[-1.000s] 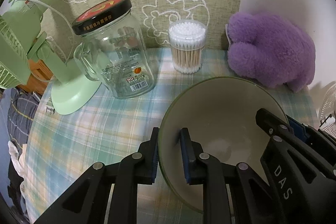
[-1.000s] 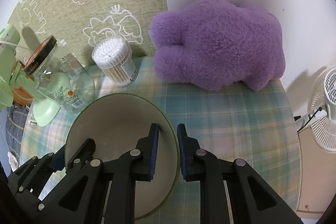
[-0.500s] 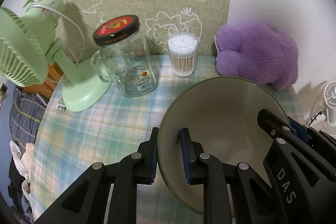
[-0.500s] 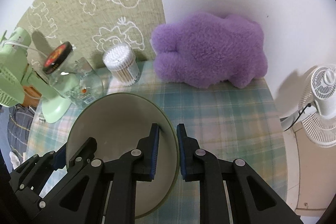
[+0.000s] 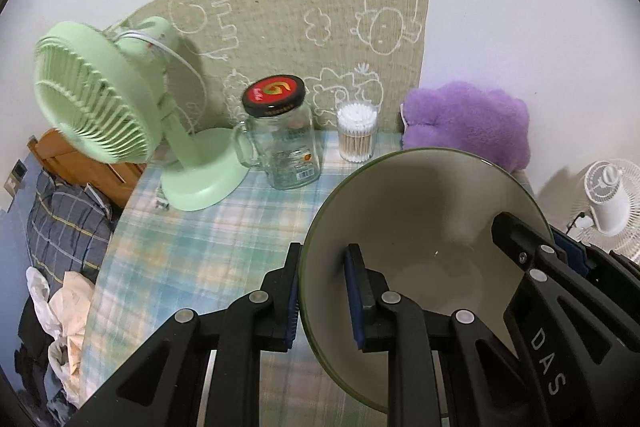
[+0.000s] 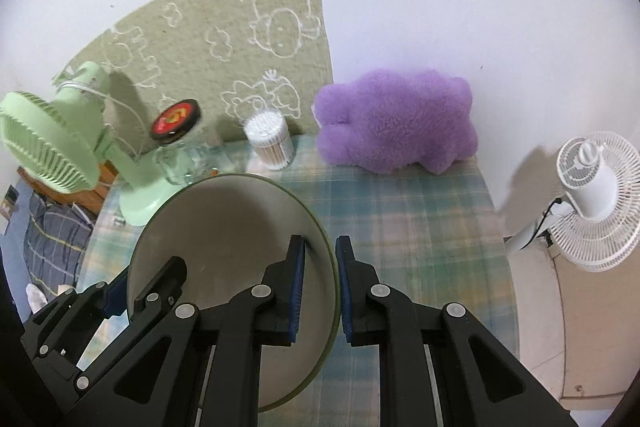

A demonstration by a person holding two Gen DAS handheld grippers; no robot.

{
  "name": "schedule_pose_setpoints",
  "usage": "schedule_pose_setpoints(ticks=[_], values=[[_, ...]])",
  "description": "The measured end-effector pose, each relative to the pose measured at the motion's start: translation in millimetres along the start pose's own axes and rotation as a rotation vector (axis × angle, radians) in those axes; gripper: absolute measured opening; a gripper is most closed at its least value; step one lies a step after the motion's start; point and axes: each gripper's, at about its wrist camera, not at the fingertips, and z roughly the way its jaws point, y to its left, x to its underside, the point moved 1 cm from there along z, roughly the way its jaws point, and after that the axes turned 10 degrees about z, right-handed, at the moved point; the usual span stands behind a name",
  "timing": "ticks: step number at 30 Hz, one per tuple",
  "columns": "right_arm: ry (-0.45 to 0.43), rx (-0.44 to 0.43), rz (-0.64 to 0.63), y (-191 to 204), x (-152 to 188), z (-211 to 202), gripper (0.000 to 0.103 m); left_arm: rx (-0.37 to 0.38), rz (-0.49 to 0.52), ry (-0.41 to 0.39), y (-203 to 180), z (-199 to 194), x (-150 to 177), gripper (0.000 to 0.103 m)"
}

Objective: Organize plates and bowls
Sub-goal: 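Lift the patterned bowl and carry it over the grey bowl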

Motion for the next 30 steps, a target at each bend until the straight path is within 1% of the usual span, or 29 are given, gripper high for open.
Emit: schedule_pose_setpoints(ticks=[7, 16, 20, 30], values=[[-0.018, 0.028, 0.007, 10, 25, -44, 0.019, 0.030, 0.024, -0.015, 13, -35, 22, 0.018], [-0.047, 0.059, 0.005, 37, 63, -95, 0.019, 0.074, 0.021, -0.046, 45, -75, 54, 0.018], [-0.053, 0.071, 0.016, 50, 82, -110, 0.019, 0.089, 0.031, -0.062, 59, -89, 73, 0.018], [-0.051, 0.100, 0.026, 75, 136, -132, 0.019, 0.126, 0.057, -0.060, 87, -106, 124, 0.019]])
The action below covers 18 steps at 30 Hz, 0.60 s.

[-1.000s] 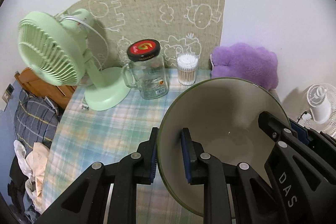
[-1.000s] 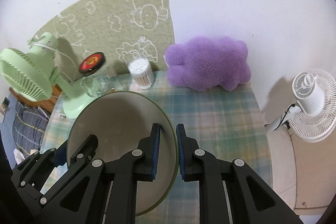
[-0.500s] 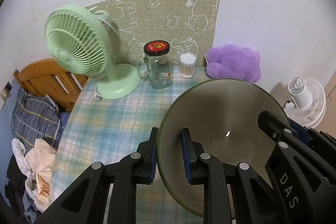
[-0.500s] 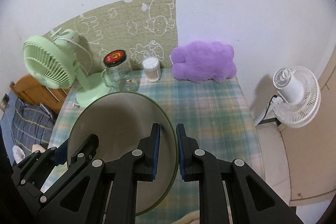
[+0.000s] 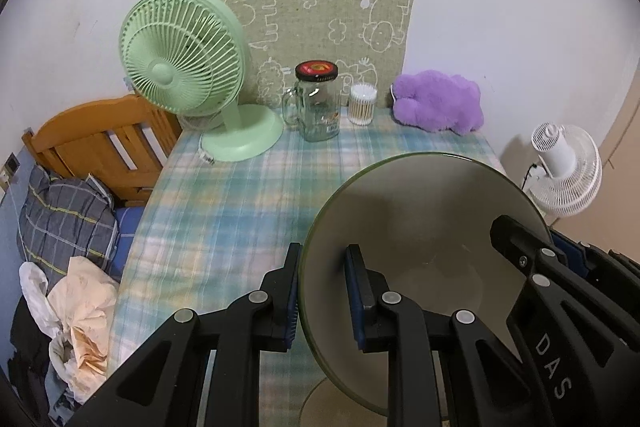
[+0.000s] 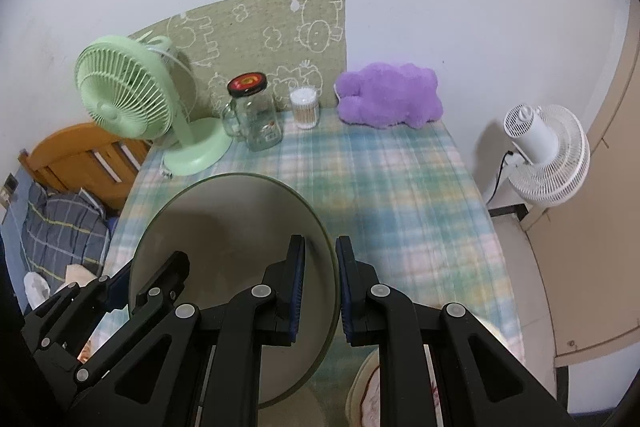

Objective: Organize plates and bowls
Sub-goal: 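Lift the patterned bowl and carry it over the grey bowl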

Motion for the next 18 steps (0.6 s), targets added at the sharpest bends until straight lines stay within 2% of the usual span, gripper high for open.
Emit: schedule_pose_setpoints(ticks=[9, 18], values=[[0.043, 0.032, 0.017, 4, 51, -6, 0.019, 0.035, 0.035, 0.041, 5, -2, 44, 0.019], [0.087, 0.077, 0.010, 4, 82, -6, 0.019, 0.080, 0.049, 0.085, 4, 2, 74, 0.019]])
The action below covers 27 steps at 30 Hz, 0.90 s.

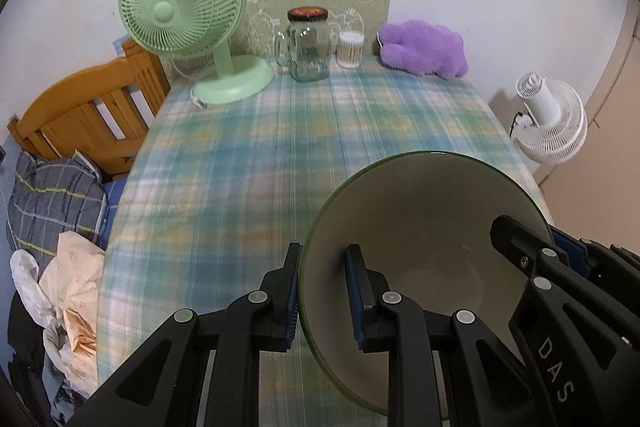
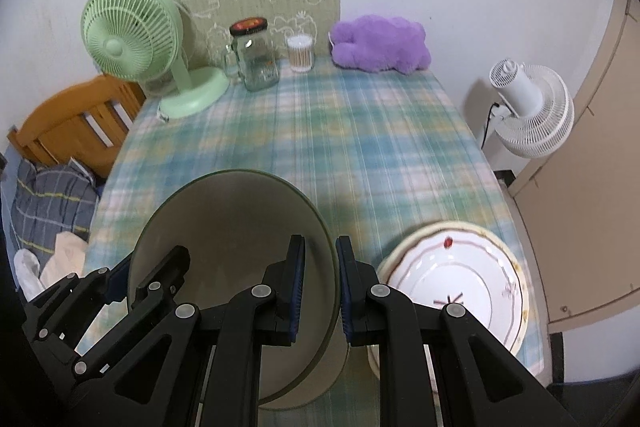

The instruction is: Organize plates and bowls

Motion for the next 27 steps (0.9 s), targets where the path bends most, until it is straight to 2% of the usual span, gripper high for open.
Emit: schedule_pose_setpoints(ticks=[11, 27], values=[[0.072, 0.038, -0.005, -1, 27, 13, 0.019, 0.026, 0.010, 0.073, -1, 18, 26, 0.020], [0.136, 0.085, -0.022, -1, 39, 37, 0.019, 0.045, 0.020, 0.139, -7, 41, 39, 0.021]])
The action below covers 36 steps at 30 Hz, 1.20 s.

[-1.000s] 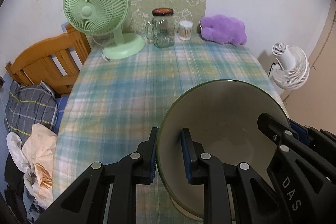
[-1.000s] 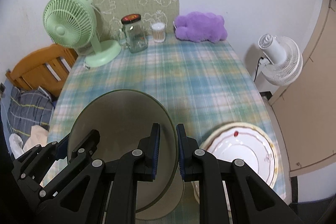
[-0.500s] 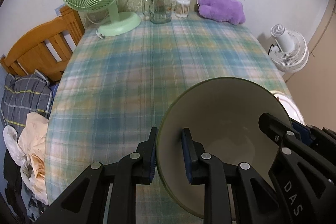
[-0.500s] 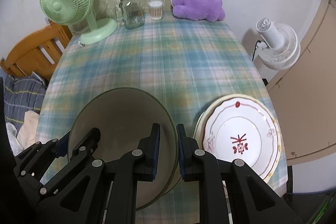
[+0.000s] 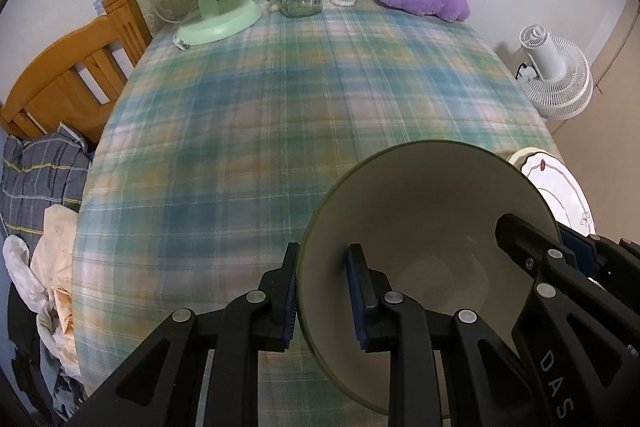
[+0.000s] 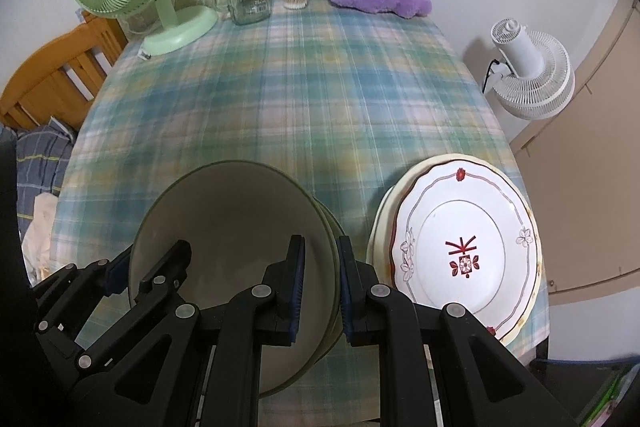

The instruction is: Organize plates and bowls

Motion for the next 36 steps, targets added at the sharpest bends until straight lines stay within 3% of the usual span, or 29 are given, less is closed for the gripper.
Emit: schedule_pose_setpoints(ticks=[6, 15, 21, 22, 23, 24, 26, 28, 30, 36], values=[[-0.010, 0.006, -0.010, -5, -2, 7, 0.019, 0.012, -0.002, 0.034, -9, 10, 0, 0.021], [-0.025, 0.003, -0.016, -9, -1, 11, 0.019, -0.011, -0.003, 0.023, -10, 10, 1, 0.022], [0.003, -0.056, 0.023, -19, 0, 10, 0.019, 0.026, -0.003, 0.001, -10, 4, 1, 0.047], [0.006, -0.068, 0.034, -22, 0, 10, 0.019, 0.027, -0.003, -0.002, -10, 2, 0, 0.062], [0.009, -0.084, 0.046, -25, 1, 9, 0.019, 0.027, -0.003, -0.005, -10, 0, 1, 0.068], [0.010, -0.094, 0.056, -27, 2, 8, 0.021, 0.031, 0.000, -0.013, -11, -2, 1, 0.068], [0.008, -0.097, 0.073, -33, 3, 7, 0.037, 0.033, 0.006, -0.018, -12, -4, 2, 0.076], [-0.002, -0.099, 0.091, -40, 3, 5, 0.061, 0.045, 0.011, -0.021, -14, -3, 2, 0.082], [-0.010, -0.105, 0.102, -45, 2, 4, 0.069, 0.043, 0.008, -0.021, -15, -3, 0, 0.083], [0.013, -0.190, 0.076, -51, -7, 16, 0.069, 0.006, -0.011, -0.012, -18, -1, -5, 0.089]])
